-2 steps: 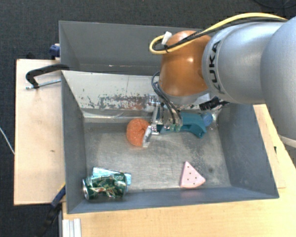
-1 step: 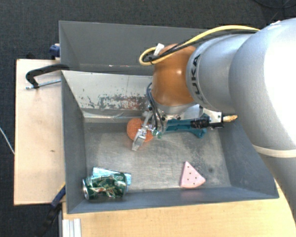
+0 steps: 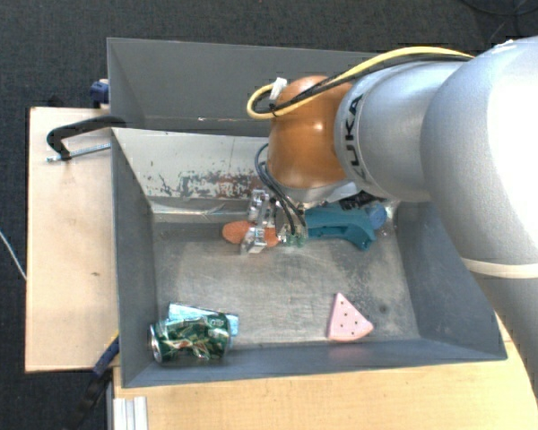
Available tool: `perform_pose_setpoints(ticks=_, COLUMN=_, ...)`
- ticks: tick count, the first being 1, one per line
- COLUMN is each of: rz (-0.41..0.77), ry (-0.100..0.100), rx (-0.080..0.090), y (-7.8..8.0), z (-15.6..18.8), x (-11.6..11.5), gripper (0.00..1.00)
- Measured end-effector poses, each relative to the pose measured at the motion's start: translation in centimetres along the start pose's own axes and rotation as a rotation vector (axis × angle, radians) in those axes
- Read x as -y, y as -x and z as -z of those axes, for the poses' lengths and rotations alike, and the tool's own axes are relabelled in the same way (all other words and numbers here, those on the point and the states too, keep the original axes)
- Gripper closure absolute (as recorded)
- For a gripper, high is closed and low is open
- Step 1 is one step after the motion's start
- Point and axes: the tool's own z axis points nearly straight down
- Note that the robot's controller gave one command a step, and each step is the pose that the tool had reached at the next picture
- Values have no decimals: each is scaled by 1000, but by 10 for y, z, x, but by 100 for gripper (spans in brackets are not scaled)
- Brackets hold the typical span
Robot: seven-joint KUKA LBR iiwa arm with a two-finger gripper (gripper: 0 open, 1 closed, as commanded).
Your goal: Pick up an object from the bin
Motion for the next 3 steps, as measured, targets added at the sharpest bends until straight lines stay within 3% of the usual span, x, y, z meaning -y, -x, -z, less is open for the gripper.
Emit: perform_pose_setpoints(ticks=3, rz=-1, ry=0, rx=-7, y=1, z=15, x=-1, gripper=100)
